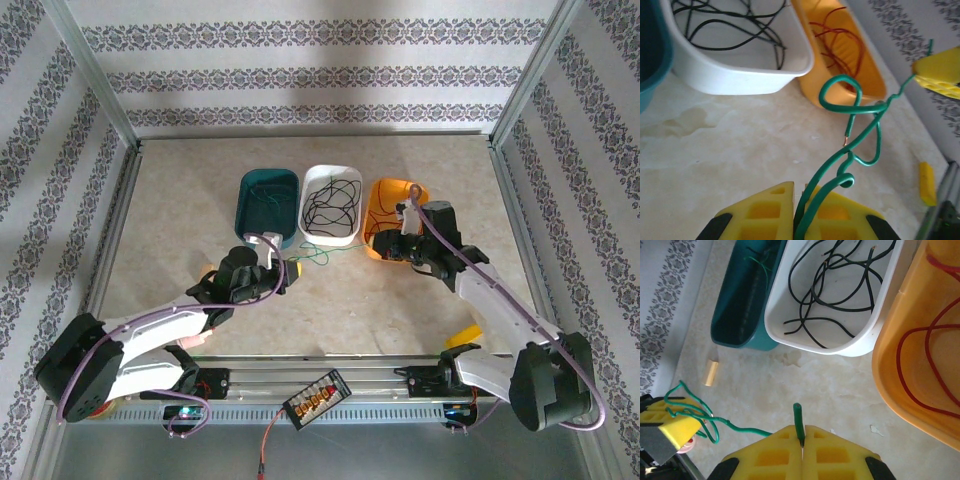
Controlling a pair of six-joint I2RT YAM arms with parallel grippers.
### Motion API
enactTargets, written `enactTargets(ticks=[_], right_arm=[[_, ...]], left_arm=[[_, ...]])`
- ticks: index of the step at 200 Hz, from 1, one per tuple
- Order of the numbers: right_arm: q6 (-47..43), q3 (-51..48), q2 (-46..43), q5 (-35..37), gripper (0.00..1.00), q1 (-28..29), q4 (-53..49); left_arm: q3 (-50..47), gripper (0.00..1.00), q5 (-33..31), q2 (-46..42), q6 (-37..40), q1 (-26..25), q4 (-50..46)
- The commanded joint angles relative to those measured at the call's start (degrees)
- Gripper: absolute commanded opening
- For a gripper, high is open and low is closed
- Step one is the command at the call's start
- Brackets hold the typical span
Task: Untangle the cables
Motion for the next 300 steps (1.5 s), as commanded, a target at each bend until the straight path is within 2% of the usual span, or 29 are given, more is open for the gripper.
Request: enactTargets(ticks=[1, 8, 25, 42, 73, 88, 97, 120, 134, 152, 181, 224, 266, 300], right_arm=[[-0.27, -0.79, -1.30, 11.14, 0.03, -5.64, -2.38], [-0.42, -0.57, -1.42, 10.88, 0.03, -5.82, -2.45], [-0.41, -0.27, -1.43, 10.68, 0.03, -6.02, -2.42], [0.05, 0.00, -1.26, 10.46, 0.03, -6.03, -2.16], [0.40, 0.18, -0.89, 10.17, 0.03, -6.02, -2.40], [0.58, -0.08, -0.98, 10.63, 0.03, -6.05, -2.44], [0.65, -0.17, -1.31, 11.45, 0.03, -6.06, -2.67], [0.60, -0.04, -2.59, 15.03, 0.03, -6.57, -3.81], [0.85, 0.52, -3.73, 18.69, 0.03, -8.00, -5.64], [2.18, 0.38, -5.78, 21.57, 0.02, -11.57, -6.84], [3.89, -0.08, -9.29, 21.92, 0.02, -18.28, -7.31], [7.65, -0.75, -12.49, 19.60, 0.01, -23.59, -5.76], [12.54, 0.45, -12.52, 8.99, 0.02, -24.83, 0.96], [13.18, 4.31, -12.72, 10.61, 0.02, -26.13, -1.24]], left_arm=[[-3.78, 0.00, 0.49, -2.67, 0.82, 3.46, -3.31], [-3.54, 0.01, 2.60, -2.84, 1.48, 3.46, -3.63], [-2.60, 0.12, 5.70, -2.76, 3.12, 3.55, -5.64], [-2.58, 0.13, 6.06, -2.37, 3.84, 3.55, -6.28], [-5.28, 0.11, 7.78, -2.47, 0.92, 4.54, 1.05], [-5.80, 0.00, 7.85, -2.07, -0.28, 4.99, 2.64], [-5.71, 0.00, 7.55, -1.73, -0.30, 5.11, 2.63], [-5.23, 0.00, 4.86, -1.35, 0.49, 5.59, -0.30], [-5.43, 0.00, 0.65, -2.04, 0.58, 6.19, -3.00], [-6.46, 0.00, -3.09, -4.01, -0.42, 7.66, -5.21], [-7.85, 0.00, -6.12, -8.70, -1.35, 8.47, -7.11], [-8.61, 0.00, -10.22, -15.17, -2.60, 8.77, -9.63], [-8.26, 0.00, -9.80, -22.38, -3.76, 10.40, -10.07], [-9.98, 0.00, -12.70, -29.76, -9.79, 15.43, -12.24]])
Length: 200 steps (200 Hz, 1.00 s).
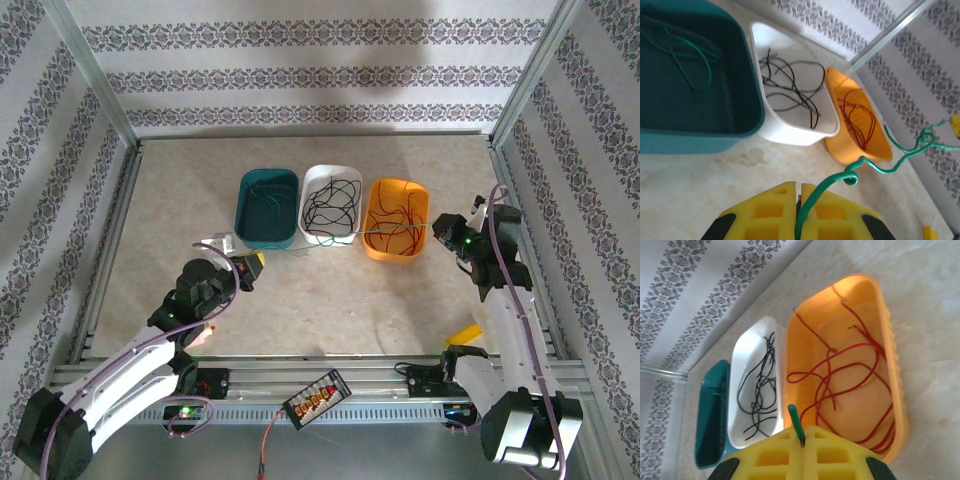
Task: Untangle the cables
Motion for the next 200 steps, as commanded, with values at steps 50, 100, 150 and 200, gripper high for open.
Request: enactTargets(ticks=[50, 100, 150, 200], right_arm=[[2.64, 6.44, 1.40, 4.78, 0.02, -5.30, 3.32], [-1.30, 8.96, 2.81, 1.28, 0.04, 1.49, 3.65], [-6.21, 11.38, 3.16, 3.41, 0.06, 9.32, 0.13], [-7.49, 10.77, 2.41, 4.14, 0.06, 11.10, -1.28]], left_arm=[[-3.85, 0.00, -10.77, -16.51, -10.60, 11.84, -14.78], [1.34, 0.00, -4.18, -8.43, -11.62, 12.45, -10.33], [17.33, 0.00, -9.26, 15.89, -15.15, 12.50, -16.51], [28.60, 0.00, -13.01, 34.84, -25.60, 12.43, -19.64]])
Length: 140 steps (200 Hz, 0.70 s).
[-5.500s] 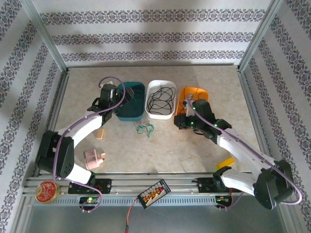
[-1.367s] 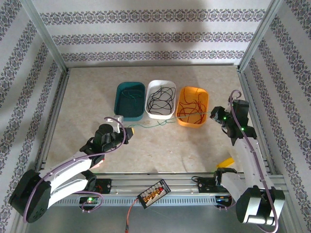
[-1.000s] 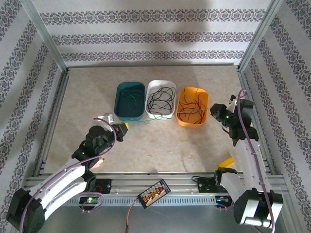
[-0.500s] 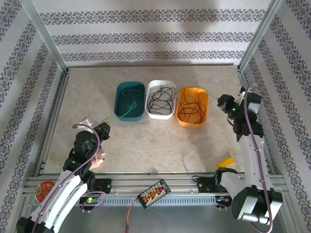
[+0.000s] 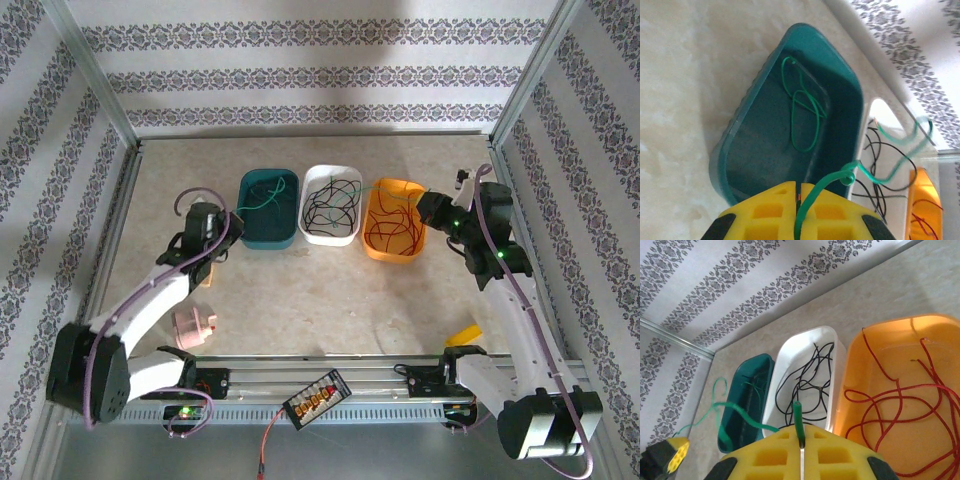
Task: Untangle the cables
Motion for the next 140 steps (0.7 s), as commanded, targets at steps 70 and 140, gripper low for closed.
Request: enactTargets(ticks=[70, 140], right_arm=[[-4.02, 1.71, -0.31, 0.38, 0.06, 0.61, -3.07], [-5.89, 3.01, 1.56, -3.01, 0.06, 2.97, -4.55]], left_arm=[[16.11, 0.32, -1.69, 19.71, -12.29, 0.15, -3.67], [21.47, 0.84, -1.36, 16.99, -6.52, -3.58, -6.67]])
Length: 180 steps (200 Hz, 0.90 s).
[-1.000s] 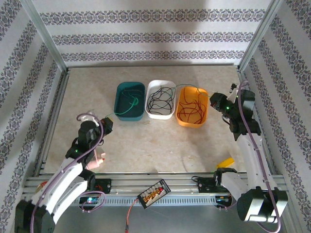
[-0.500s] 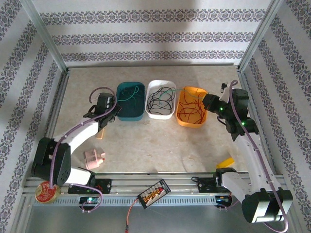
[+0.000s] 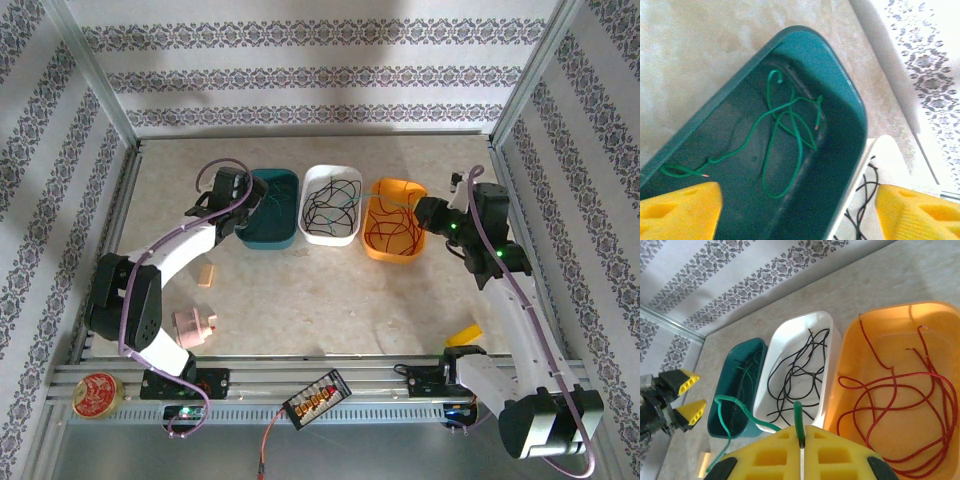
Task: Untangle the cables
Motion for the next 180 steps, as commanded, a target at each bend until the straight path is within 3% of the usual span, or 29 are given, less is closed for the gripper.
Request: enactTargets(ticks=[1, 45, 84, 137, 180], right_arm=[[-2.14, 2.23, 1.04, -2.72, 0.06, 1.47, -1.01], [-0.42, 2.16, 3.77, -10.29, 0.06, 3.44, 0.89], [1.67, 2.37, 5.77, -11.43, 0.06, 6.14, 2.29], [4.51, 3.40, 8.78, -9.76, 0.06, 8.96, 4.27], [5.83, 3.78, 11.35, -4.79, 0.06, 14.24, 5.13]], left_arm=[[1.55, 0.84, 0.46, -3.82, 4.04, -2.04, -2.04], [-4.36, 0.85, 16.38, -7.66, 14.61, -5.90, 7.31], [-14.27, 0.85, 31.14, -8.91, 14.05, -9.97, 23.90], [-18.19, 0.81, 34.81, -7.87, 12.61, -14.80, 35.95], [-15.02, 0.77, 33.82, -5.02, 12.25, -16.09, 35.14]])
